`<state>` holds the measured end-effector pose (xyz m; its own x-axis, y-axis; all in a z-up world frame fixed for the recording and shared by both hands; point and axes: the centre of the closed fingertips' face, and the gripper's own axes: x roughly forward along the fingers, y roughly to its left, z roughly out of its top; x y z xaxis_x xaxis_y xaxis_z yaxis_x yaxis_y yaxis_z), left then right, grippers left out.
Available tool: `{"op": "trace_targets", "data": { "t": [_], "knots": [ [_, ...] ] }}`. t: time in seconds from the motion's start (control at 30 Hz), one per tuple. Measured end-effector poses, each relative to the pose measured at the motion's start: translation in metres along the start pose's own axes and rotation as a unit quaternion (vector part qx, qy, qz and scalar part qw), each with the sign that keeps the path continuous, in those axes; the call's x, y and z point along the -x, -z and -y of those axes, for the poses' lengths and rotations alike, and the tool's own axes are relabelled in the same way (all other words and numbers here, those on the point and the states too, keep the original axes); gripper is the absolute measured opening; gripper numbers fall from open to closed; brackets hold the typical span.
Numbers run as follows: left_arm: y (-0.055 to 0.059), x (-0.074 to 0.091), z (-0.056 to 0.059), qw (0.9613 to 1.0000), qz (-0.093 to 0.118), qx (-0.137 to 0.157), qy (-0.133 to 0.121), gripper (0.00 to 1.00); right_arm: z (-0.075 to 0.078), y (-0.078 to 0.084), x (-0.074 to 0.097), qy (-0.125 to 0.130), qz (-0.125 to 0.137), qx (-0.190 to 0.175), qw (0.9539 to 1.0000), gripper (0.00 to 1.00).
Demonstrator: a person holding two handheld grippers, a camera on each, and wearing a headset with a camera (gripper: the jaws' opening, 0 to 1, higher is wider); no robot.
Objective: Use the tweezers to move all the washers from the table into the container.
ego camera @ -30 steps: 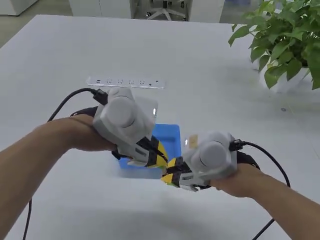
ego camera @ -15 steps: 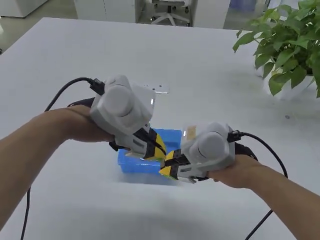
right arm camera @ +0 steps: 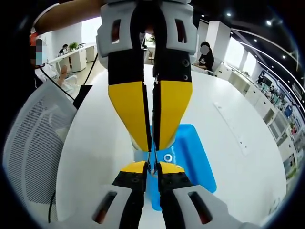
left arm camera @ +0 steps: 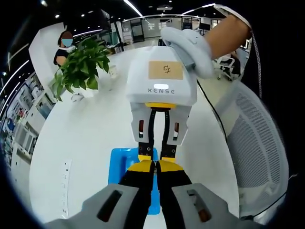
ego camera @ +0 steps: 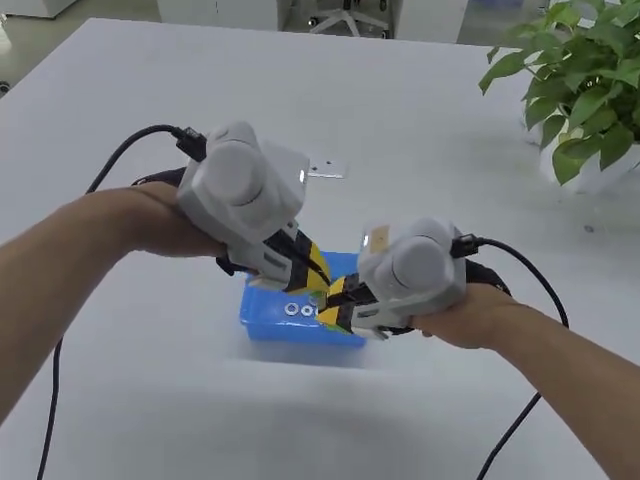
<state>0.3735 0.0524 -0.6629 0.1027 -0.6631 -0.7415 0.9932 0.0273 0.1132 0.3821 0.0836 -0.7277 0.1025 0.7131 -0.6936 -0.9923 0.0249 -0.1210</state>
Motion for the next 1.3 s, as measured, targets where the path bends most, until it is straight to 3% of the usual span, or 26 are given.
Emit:
{"op": "trace_targets", "data": {
  "t": [0.63, 1.3],
  "knots": [
    [0.023, -0.012, -0.026, 0.9999, -0.003, 0.010, -0.001, 0.06, 0.024, 0.010, -0.024, 0.001, 0.001, -0.002, 1.0000, 0.10],
    [0.045, -0.029, -0.042, 0.9996, -0.002, 0.028, 0.007, 0.06, 0.037, 0.026, -0.047, -0.012, -0.004, -0.014, 0.9998, 0.10]
  ]
}}
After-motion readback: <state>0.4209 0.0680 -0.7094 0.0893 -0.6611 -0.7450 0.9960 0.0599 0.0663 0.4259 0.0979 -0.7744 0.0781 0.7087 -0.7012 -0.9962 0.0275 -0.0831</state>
